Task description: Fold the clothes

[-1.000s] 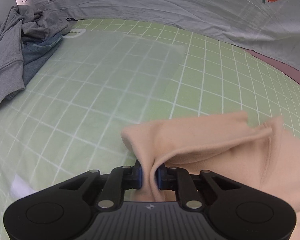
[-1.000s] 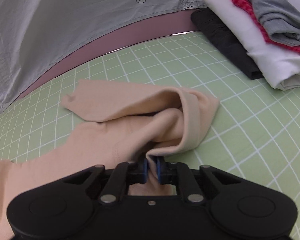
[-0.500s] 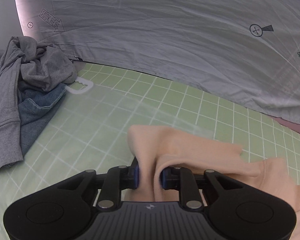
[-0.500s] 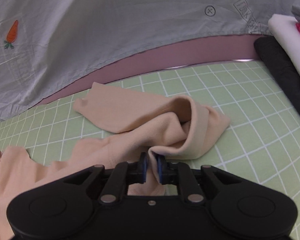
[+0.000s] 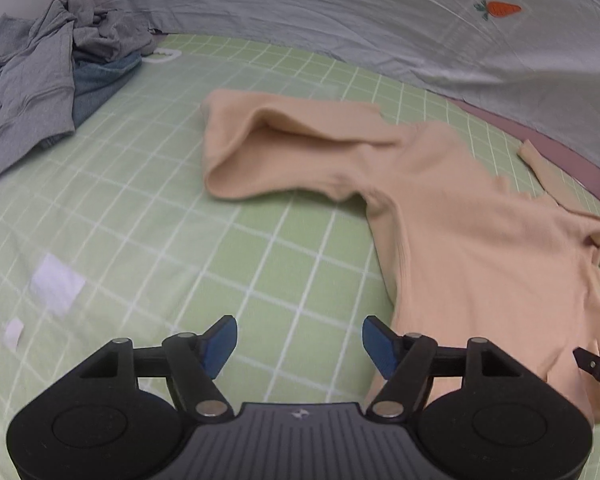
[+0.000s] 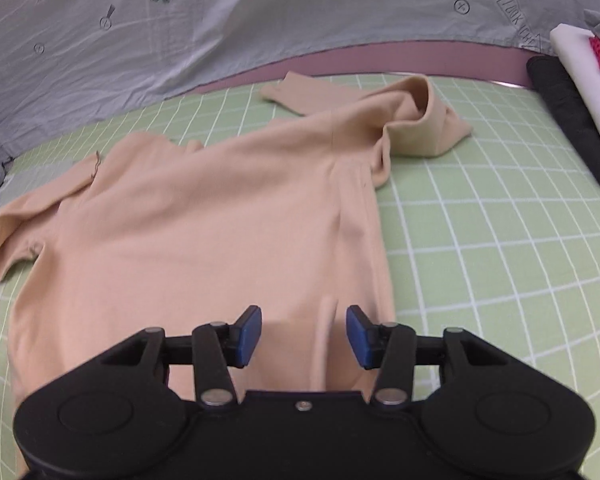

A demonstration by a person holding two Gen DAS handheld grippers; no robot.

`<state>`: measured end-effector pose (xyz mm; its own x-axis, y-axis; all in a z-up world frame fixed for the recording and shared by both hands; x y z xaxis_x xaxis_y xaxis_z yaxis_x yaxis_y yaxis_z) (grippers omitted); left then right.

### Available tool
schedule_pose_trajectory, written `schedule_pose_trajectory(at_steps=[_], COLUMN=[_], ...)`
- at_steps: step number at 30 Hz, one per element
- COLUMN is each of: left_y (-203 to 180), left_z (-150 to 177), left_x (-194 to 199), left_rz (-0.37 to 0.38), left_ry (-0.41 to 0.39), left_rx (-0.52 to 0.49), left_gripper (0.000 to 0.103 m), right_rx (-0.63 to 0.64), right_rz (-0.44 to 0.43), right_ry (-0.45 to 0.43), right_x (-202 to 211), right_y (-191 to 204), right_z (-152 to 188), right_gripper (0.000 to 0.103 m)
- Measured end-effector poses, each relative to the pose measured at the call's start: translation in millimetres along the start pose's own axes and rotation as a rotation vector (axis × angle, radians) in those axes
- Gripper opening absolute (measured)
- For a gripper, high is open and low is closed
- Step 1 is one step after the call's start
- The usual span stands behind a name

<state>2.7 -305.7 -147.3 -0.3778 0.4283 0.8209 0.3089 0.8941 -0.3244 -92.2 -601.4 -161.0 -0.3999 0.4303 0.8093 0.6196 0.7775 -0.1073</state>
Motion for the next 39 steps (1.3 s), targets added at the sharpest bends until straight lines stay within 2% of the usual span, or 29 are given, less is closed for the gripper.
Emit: schedule_pose_trajectory(at_steps=[1, 2, 3, 4, 7, 11, 13, 19, 23, 26, 32, 36, 39], left_y=[-1, -3, -3, -2, 4, 16, 22, 31, 28, 26, 21, 23, 25], left_z=[10, 19, 28, 34, 48, 65, 74, 93, 101, 105, 112, 117, 119], left_x=[4, 9, 13, 16, 28, 39, 44, 50, 48, 45, 43, 45, 46], left_rz=[0.003, 0.001, -0.003, -0.01, -0.031, -0.065, -0.078, -0.089, -0.089, -0.084, -0.094, -0.089, -0.083], left_ry=[0.009, 0.016, 0.022, 0.024, 0.024, 0.033, 0.045, 0.076, 0.103, 0.123, 0.157, 0.176, 0.189], left_rx=[-0.007, -0.012, -0.013, -0.008, 0.012, 0.038, 0.048, 0.049, 0.018, -0.002, -0.061, -0.07, -0.077], left_gripper=[0.07, 0.07, 0.07, 0.07, 0.07, 0.07, 0.07, 0.07, 0.07, 0.07, 0.07, 0.07, 0.07], right_rx=[0.011, 0.018, 0.022, 0.027, 0.023, 0.041, 0.046, 0.026, -0.02, -0.079, -0.198, -0.214, -0.19], right_rz=[-0.006, -0.023, -0.038, -0.046, -0.068, -0.056, -0.046, -0.025, -0.012, -0.021, -0.055, -0.057, -0.016], right_ry=[0.01, 0.009, -0.007, -0.026, -0.1, -0.172, -0.162, -0.06, -0.042, -0.073, -0.145, -0.156, -0.083], right_x=[1, 4, 9, 16, 46, 80, 87, 91, 101, 111, 125, 123, 106], right_y=[1, 0, -1, -3, -13, -31, -42, -65, -72, -76, -79, -71, -64], right_z=[7, 12, 16, 19, 29, 52, 70, 130, 144, 136, 105, 88, 85], right_gripper=[0.034, 0.017, 0.006, 0.004, 0.003, 0.003, 0.003, 0.004, 0.012, 0.028, 0.044, 0.049, 0.048])
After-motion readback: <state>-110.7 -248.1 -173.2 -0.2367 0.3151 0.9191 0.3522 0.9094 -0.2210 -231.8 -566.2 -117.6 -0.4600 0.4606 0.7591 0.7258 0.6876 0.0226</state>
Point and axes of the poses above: each gripper's, at about its wrist camera, not at the fingertips, and x roughly against the way its jaws point, y to its left, z to its underside, the point moved 6 cm from there along -x, roughly the way its jaws point, and after that the axes turned 15 degrees about z, right-handed, at the moved point
